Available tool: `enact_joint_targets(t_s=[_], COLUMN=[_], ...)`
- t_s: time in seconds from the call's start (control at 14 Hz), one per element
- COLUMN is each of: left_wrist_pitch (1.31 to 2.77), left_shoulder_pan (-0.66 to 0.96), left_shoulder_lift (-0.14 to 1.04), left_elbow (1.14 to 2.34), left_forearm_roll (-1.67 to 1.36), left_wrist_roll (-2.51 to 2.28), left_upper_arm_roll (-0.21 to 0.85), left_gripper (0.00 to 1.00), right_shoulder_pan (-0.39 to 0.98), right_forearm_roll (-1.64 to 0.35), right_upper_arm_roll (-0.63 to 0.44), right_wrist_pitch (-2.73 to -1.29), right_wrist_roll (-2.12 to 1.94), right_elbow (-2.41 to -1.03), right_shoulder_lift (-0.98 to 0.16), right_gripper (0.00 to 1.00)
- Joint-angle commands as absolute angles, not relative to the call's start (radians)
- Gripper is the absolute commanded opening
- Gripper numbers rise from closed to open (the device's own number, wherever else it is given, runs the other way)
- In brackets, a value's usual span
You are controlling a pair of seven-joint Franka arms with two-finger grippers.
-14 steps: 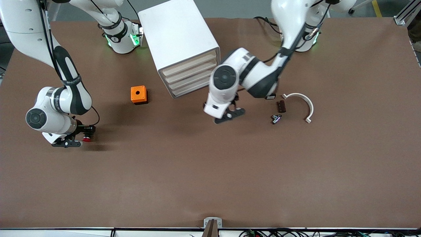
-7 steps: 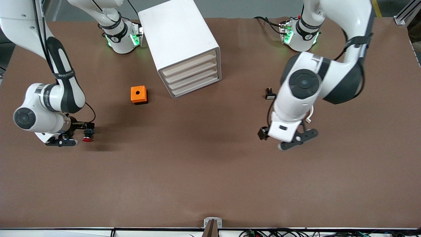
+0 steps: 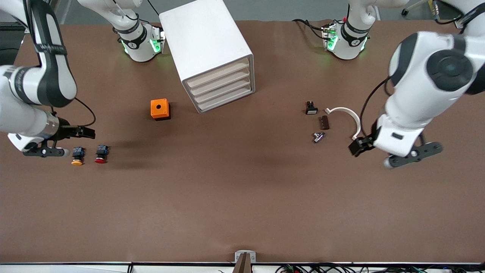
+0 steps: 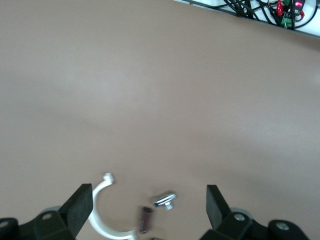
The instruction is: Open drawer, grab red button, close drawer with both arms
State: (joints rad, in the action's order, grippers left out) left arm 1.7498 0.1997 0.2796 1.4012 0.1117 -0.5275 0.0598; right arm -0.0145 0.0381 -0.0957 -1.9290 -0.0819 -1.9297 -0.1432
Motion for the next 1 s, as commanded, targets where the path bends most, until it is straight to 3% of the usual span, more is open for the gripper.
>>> enact_joint_targets(t_s=[0.0,0.57,0.93], left_wrist_pitch=[1.724,1.634,1.58], left_shoulder_pan=[0.109,0.051,0.025], left_shoulder_lift=[0.21,0.195,0.189], left_elbow=[1.427,1.424,1.404], left_forearm_roll=[0.058,0.064,0.075], left_wrist_roll=[-0.373,-0.242,-0.193], left_upper_arm_roll=[0.072,0.066,0.066], left_gripper=[1.0,1.0,1.0], right_shoulder_pan=[-0.005,0.009,0.015], right_forearm_roll=[0.023,0.023,0.023], right_upper_arm_roll=[-0.094,-0.094,-0.092], right_wrist_pitch=[-1.833,-1.55,-1.443], right_wrist_roll=[-0.072,-0.068,-0.034], right_elbow=[-1.904,-1.685,-1.572], right_shoulder_lift=[-0.057,-0.006,-0.003], right_gripper=[1.0,1.0,1.0])
